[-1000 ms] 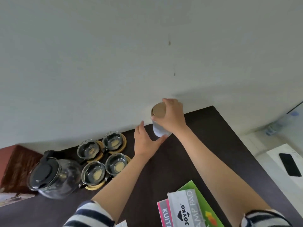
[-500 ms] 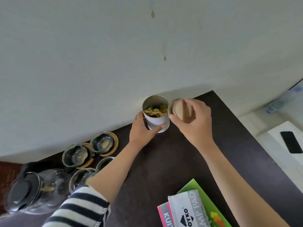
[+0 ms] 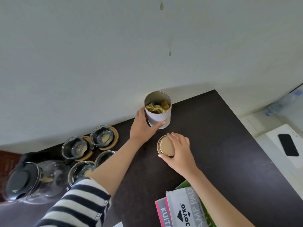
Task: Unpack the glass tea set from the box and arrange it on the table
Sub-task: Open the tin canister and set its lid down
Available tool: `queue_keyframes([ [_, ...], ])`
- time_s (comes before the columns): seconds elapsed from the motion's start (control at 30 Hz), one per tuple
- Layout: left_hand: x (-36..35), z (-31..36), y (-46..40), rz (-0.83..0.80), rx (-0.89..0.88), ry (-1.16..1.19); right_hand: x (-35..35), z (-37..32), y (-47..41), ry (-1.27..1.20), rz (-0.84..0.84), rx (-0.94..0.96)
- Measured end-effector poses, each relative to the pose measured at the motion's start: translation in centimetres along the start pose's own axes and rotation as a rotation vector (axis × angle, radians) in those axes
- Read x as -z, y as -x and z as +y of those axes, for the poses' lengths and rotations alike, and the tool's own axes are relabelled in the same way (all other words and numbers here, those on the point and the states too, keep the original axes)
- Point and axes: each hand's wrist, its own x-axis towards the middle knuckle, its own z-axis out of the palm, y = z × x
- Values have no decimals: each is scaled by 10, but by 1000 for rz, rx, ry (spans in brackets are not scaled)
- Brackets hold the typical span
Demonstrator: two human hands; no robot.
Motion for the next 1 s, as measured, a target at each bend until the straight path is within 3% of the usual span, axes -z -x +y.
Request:
queue_keyframes([
  [0.33,-3,6,16,41,69,145,-2,-8,3,-50,49,-11],
  [0.53,16,7,45,100,105,110,9,-18,20,-60,151,22],
  [0.77,46,2,120,205,63,184,11,-56,62,-119,164,10],
  [1.0,86,-42,228,346,40,181,2,-103,124,-159,68,174],
])
